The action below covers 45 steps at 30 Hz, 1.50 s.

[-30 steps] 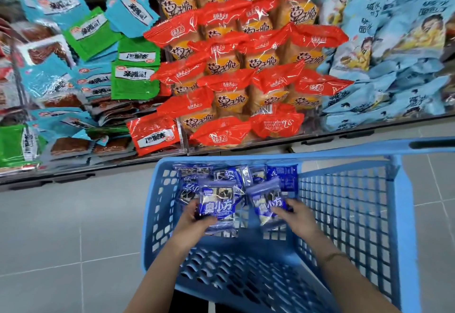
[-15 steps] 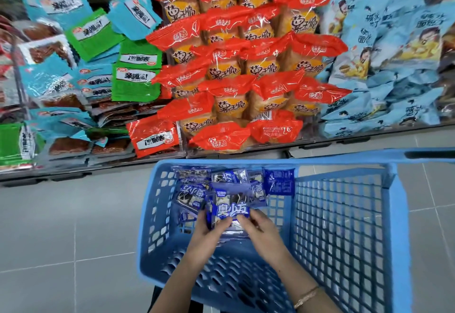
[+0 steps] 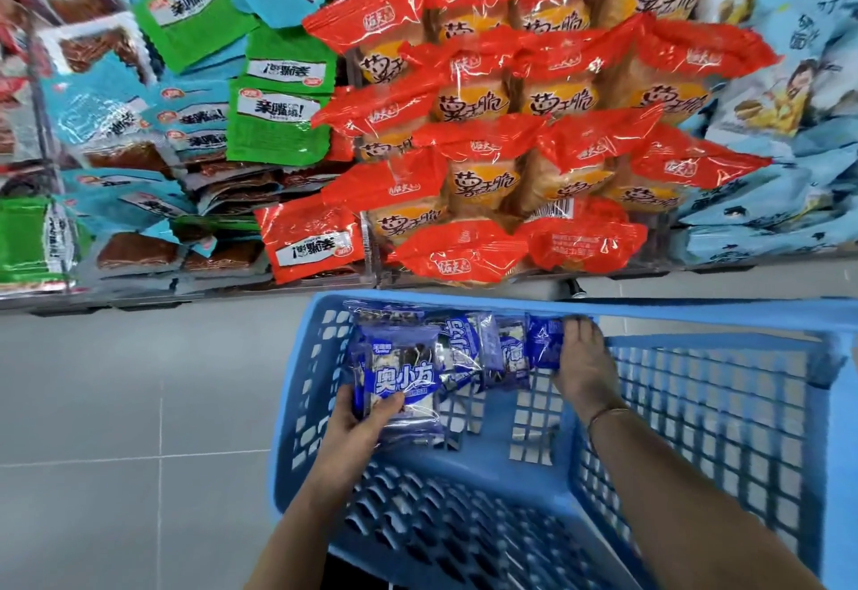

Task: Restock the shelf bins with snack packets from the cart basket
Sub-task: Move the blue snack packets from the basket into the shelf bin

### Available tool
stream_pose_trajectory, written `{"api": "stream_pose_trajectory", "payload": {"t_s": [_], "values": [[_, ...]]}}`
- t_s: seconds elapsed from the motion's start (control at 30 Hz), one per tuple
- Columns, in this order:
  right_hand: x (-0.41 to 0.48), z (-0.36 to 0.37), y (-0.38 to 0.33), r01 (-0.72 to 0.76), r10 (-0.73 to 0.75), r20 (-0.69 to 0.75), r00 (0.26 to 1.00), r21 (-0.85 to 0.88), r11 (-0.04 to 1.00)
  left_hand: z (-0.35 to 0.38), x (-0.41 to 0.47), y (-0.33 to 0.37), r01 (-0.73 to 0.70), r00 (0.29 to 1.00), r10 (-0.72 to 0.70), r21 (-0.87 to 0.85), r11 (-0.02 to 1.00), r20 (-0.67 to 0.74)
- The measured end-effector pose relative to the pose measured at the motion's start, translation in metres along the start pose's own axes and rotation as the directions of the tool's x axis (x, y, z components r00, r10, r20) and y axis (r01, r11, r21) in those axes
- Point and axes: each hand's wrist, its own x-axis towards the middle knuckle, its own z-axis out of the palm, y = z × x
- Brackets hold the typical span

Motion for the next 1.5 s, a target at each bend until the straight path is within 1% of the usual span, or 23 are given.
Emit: {"api": "stream_pose_trajectory", "payload": {"t_s": [0.13, 0.23, 0.33, 0.4, 0.47, 0.5, 0.53, 0.57, 0.6, 0.63, 0.67, 0.7, 0.73, 0.87, 0.97, 1.07, 1.17, 1.2, 1.27, 1.33, 1.4, 1.47, 1.5], "values": [[0.003, 0.0, 0.001, 0.023, -0.028, -0.047, 0.999, -0.094, 0.995, 0.003, 0.001, -0.008, 0.029, 1.0, -0.029, 0.024, 0.999, -0.007], [-0.006, -0.011, 0.006, 0.049, -0.049, -0.031, 0.998, -0.023, 0.999, 0.005, -0.004, -0.009, 0.024, 0.999, -0.023, 0.025, 0.999, -0.037], [-0.031, -0.022, 0.011, 0.06, -0.059, -0.076, 0.995, 0.012, 0.998, 0.008, -0.009, -0.003, 0.017, 0.999, -0.016, 0.021, 1.0, -0.035], [-0.052, -0.027, 0.015, 0.044, -0.033, -0.115, 0.993, 0.095, 0.995, 0.009, -0.01, -0.002, 0.019, 0.999, -0.018, 0.026, 0.999, -0.037], [-0.073, -0.031, 0.019, -0.006, 0.038, -0.097, 0.995, 0.314, 0.949, 0.012, -0.014, 0.001, 0.011, 0.999, -0.009, 0.041, 0.999, -0.04], [-0.081, -0.035, 0.019, -0.07, 0.098, -0.03, 0.995, 0.496, 0.865, 0.014, -0.015, 0.001, 0.002, 0.999, 0.001, 0.05, 0.999, -0.042], [-0.087, -0.039, 0.017, -0.172, 0.142, 0.101, 0.985, 0.694, 0.699, 0.016, -0.017, 0.002, -0.007, 0.999, 0.009, 0.051, 0.999, -0.039], [-0.093, -0.042, 0.015, -0.282, 0.133, 0.249, 0.959, 0.846, 0.452, 0.017, -0.017, 0.001, -0.004, 0.999, 0.006, 0.045, 0.999, -0.033], [-0.097, -0.044, 0.013, -0.374, 0.074, 0.367, 0.927, 0.907, 0.193, 0.019, -0.019, 0.002, -0.008, 1.0, 0.009, 0.037, 0.999, -0.03], [-0.102, -0.046, 0.012, -0.434, -0.018, 0.434, 0.901, 0.9, -0.025, 0.021, -0.02, 0.002, -0.009, 1.0, 0.01, 0.028, 1.0, -0.017], [-0.107, -0.049, 0.011, -0.467, -0.101, 0.456, 0.884, 0.868, -0.17, 0.023, -0.021, 0.002, -0.012, 1.0, 0.012, 0.021, 1.0, -0.006], [-0.111, -0.051, 0.009, -0.491, -0.172, 0.46, 0.871, 0.835, -0.25, 0.025, -0.021, 0.002, -0.015, 1.0, 0.015, 0.015, 1.0, 0.005], [-0.115, -0.052, 0.007, -0.513, -0.227, 0.464, 0.856, 0.811, -0.28, 0.027, -0.023, 0.001, -0.021, 1.0, 0.021, 0.016, 1.0, 0.005], [-0.126, -0.049, 0.0, -0.601, -0.38, 0.499, 0.779, 0.768, -0.223, 0.032, -0.024, -0.003, -0.025, 1.0, 0.024, 0.047, 0.999, 0.02], [-0.128, -0.046, -0.007, -0.597, -0.365, 0.512, 0.778, 0.784, -0.173, 0.036, -0.024, -0.003, -0.041, 0.998, 0.037, 0.084, 0.996, 0.044], [-0.131, -0.047, -0.018, -0.522, -0.298, 0.519, 0.801, 0.85, 0.076, 0.038, -0.027, -0.001, -0.031, 0.997, 0.021, 0.155, 0.987, 0.068], [-0.141, -0.046, -0.038, -0.479, -0.296, 0.529, 0.795, 0.848, 0.229, 0.042, -0.031, 0.001, -0.082, 0.993, 0.065, 0.188, 0.979, 0.097], [-0.144, -0.046, -0.045, -0.42, -0.299, 0.512, 0.805, 0.848, 0.322, 0.042, -0.032, 0.001, -0.099, 0.991, 0.079, 0.191, 0.977, 0.108], [-0.148, -0.04, -0.055, -0.219, -0.304, 0.434, 0.848, 0.809, 0.545, 0.041, -0.033, 0.001, -0.118, 0.986, 0.093, 0.187, 0.975, 0.138], [-0.147, -0.036, -0.059, -0.044, -0.352, 0.362, 0.863, 0.749, 0.661, 0.037, -0.033, 0.001, -0.095, 0.985, 0.067, 0.182, 0.979, 0.156], [-0.143, -0.036, -0.06, 0.019, -0.418, 0.368, 0.831, 0.731, 0.682, 0.029, -0.032, 0.002, -0.061, 0.989, 0.035, 0.172, 0.983, 0.145], [-0.135, -0.035, -0.059, -0.04, -0.426, 0.419, 0.802, 0.75, 0.661, 0.021, -0.03, 0.0, -0.047, 0.991, 0.024, 0.177, 0.983, 0.131], [-0.127, -0.032, -0.057, -0.089, -0.386, 0.409, 0.827, 0.772, 0.629, 0.017, -0.029, -0.001, -0.045, 0.992, 0.023, 0.18, 0.983, 0.124]]}}
